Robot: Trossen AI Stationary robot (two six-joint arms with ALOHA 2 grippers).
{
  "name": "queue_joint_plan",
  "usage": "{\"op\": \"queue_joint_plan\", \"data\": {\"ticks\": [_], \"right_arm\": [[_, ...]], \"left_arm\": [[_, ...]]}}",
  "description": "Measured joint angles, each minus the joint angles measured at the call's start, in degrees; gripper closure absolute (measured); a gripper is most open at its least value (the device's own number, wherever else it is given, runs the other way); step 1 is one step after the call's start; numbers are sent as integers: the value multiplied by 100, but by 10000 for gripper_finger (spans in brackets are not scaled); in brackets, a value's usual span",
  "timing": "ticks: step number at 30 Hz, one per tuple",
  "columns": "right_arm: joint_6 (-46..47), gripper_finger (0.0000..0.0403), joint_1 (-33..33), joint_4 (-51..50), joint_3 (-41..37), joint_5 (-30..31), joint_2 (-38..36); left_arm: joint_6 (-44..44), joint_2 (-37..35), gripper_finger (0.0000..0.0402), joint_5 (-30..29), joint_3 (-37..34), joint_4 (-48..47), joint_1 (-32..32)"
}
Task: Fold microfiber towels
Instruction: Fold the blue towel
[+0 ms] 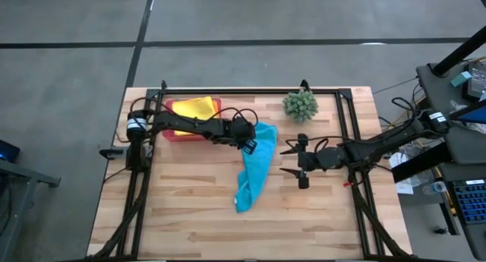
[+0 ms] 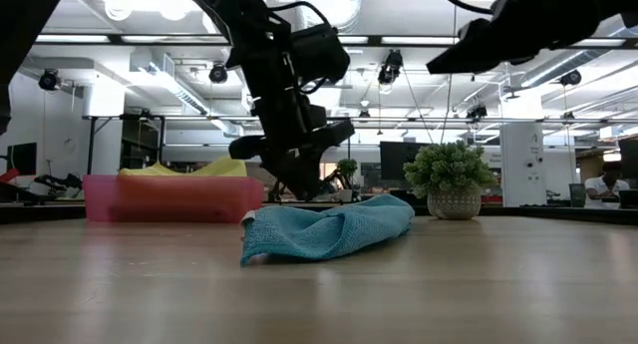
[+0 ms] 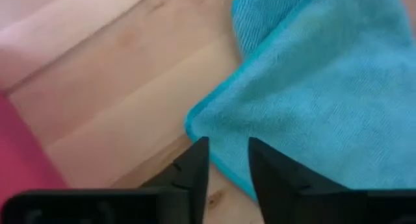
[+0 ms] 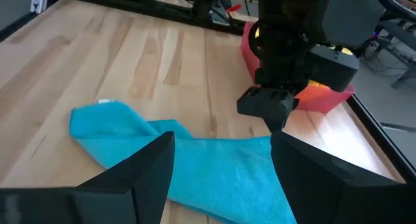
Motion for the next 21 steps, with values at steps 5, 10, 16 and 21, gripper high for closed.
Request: {"op": "queue_joint_plan", "data": {"ticks": [5,10,16,21], "right_arm": [[-44,161,0,68,-64,-4,13],[-48,161,0,75,-70,-2,10],[-52,161,0,92,-70,-2,9],[-56,161,0,128,-70,-4,9]], "left_arm": [[-156,0,245,-92,-44,22,1],[-261,0,209,-263,-54,77,11],[-282,108,205,-276,-60,250,11],[-253,457,205,-271,-36,306,11]]}}
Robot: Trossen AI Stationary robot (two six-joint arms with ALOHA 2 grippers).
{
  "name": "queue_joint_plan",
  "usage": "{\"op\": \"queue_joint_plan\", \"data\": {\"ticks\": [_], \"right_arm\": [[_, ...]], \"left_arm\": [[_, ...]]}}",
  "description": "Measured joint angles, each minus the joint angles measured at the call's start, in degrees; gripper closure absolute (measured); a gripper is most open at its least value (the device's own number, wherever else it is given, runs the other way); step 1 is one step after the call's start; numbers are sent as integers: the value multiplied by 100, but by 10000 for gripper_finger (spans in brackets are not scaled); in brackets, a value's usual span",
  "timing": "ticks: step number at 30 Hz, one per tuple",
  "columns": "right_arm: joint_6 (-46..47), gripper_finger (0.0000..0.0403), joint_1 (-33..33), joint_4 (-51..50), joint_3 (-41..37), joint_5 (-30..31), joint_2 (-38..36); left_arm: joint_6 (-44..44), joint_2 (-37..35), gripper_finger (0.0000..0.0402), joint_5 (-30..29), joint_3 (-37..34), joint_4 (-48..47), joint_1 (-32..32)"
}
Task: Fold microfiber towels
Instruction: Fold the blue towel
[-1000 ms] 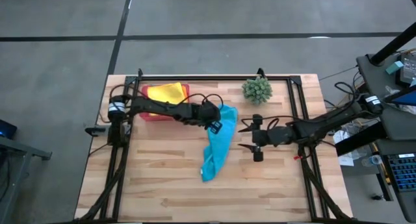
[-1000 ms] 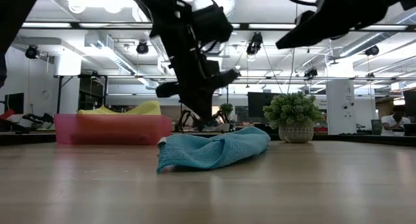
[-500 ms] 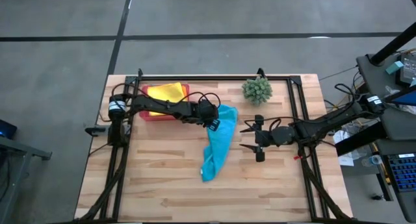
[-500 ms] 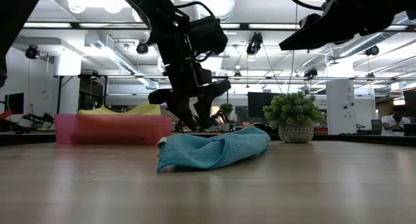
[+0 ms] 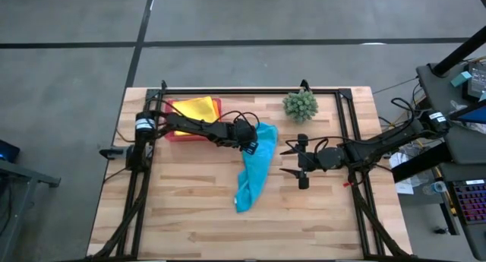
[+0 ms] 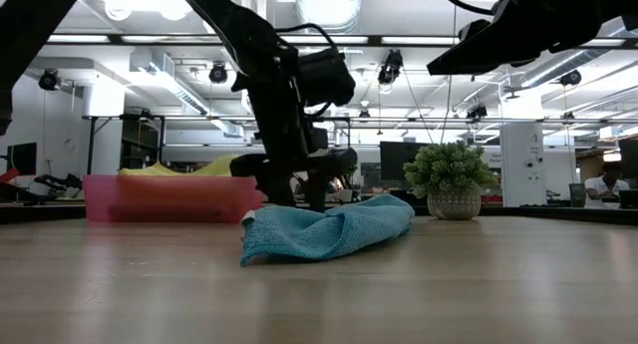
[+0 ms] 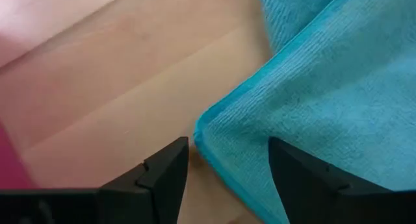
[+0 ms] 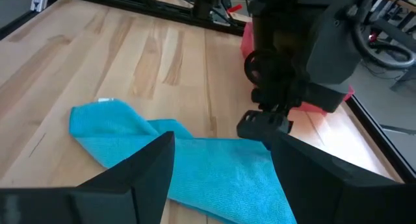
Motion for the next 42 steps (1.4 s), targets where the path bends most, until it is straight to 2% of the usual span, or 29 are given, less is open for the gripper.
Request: {"op": "queue_joint_plan", "data": {"ticks": [6,9,12,17,19,27,32,39,42], "right_arm": [[2,161,1,2,0,1,2],[-4,161,0,2,0,2,2],[-4,161,0,2,0,2,4],[14,161,0,2,0,2,7],[32,161,0,2,0,2,7],[82,161,0,28,2,2,7],[212,161,2,59,7,2,7],[616,161,2,50,7,-3,11],[690,156,2,89,7,-5,11]], "left_arm": [[125,59,208,123,9,49,0],[255,70,227,160,7,119,-22],[322,72,269,162,7,158,-60],[586,66,375,88,35,161,-149],[615,13,392,41,52,164,-183],[934,-561,400,-264,93,-121,-330],[1696,-1162,401,-365,87,-192,-617],[3080,-1918,401,-252,76,-121,-1684],[3273,-2028,401,-188,76,-105,-2258]]}}
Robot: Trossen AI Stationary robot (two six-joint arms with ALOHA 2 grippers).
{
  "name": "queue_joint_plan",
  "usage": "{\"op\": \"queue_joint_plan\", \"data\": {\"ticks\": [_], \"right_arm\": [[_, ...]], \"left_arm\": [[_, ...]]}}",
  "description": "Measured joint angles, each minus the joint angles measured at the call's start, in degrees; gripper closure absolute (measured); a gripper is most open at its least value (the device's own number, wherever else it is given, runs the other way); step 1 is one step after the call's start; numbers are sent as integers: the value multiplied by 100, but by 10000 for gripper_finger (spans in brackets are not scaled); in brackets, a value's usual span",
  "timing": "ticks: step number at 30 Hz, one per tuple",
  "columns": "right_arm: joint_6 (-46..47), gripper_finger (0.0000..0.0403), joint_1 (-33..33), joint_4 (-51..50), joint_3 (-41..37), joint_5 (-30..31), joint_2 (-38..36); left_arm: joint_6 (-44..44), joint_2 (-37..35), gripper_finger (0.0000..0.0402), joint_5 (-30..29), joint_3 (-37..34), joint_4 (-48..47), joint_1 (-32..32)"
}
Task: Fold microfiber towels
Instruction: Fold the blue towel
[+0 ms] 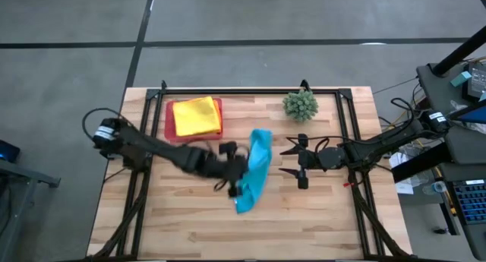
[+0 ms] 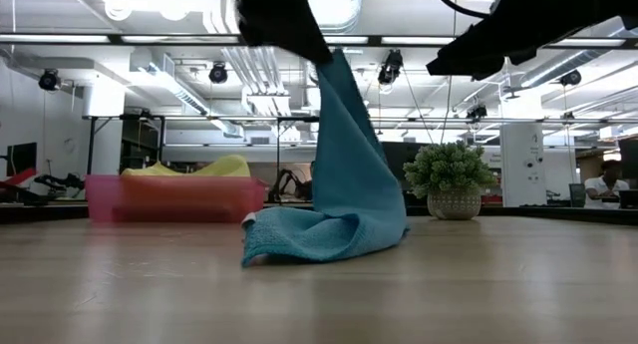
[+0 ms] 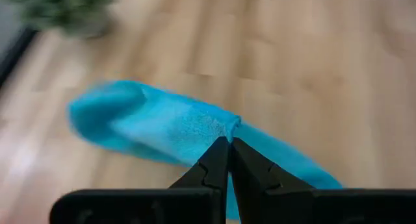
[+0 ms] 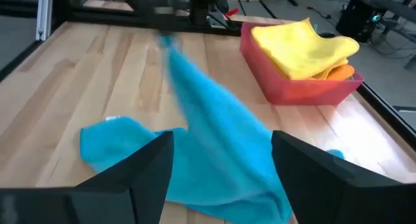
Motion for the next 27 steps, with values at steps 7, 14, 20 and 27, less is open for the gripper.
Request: {"op": "queue_joint_plan", "data": {"ticks": [7,14,20,27], "right_arm": [[17,136,-25,472,0,-49,457],[-646,140,-81,1167,9,16,1927],[6,157,-506,1180,317,825,3012],[441,173,-1056,1235,737,-611,3652]], "left_arm": [[-568,-18,401,21,-17,-41,-1015],[-924,-18,401,-2,-11,-48,-1410],[-927,-40,402,70,-11,-52,-1487],[-927,-38,402,79,-13,-77,-1489]]}}
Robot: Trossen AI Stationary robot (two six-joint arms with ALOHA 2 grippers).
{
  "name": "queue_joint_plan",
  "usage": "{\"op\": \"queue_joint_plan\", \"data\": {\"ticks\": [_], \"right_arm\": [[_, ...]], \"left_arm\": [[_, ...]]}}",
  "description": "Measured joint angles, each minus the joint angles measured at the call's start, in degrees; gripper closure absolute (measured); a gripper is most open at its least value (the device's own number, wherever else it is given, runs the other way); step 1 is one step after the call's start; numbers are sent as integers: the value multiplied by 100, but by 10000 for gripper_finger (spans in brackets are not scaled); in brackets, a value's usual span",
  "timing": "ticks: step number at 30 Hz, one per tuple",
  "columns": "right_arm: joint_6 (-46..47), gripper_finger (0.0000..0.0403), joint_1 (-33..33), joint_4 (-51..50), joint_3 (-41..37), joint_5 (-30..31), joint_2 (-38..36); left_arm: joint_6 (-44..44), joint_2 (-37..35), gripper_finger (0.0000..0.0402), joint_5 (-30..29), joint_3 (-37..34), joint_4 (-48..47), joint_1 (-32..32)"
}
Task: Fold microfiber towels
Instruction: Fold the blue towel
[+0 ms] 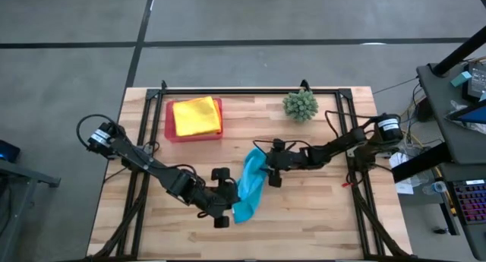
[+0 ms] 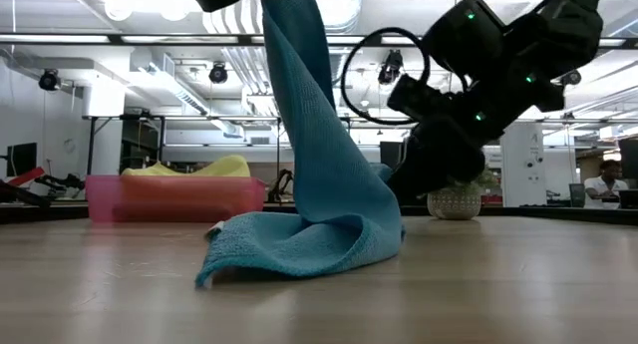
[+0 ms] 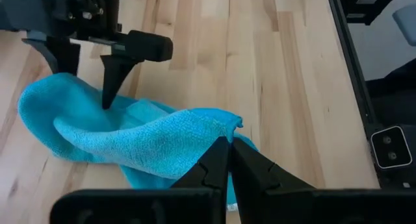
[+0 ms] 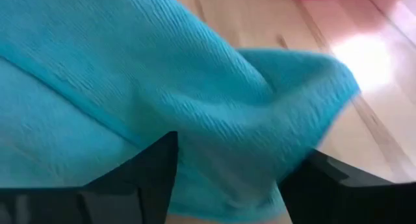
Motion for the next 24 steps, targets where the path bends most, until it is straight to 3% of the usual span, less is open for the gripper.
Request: {"op": "queue_joint_plan", "data": {"ticks": [5,11,18,24], "right_arm": [[-192,228,-6,0,198,-97,1],[-469,376,20,-428,338,-577,-710],[-418,394,44,-2023,721,-763,-2262],[-305,394,44,-2990,1414,-786,-3428]], "left_arm": [[2,-2,402,7,-2,-15,-4],[0,-7,402,0,48,-275,-48],[4,-517,401,-249,149,-576,-265],[653,-1268,401,-1130,129,-688,-466]]}}
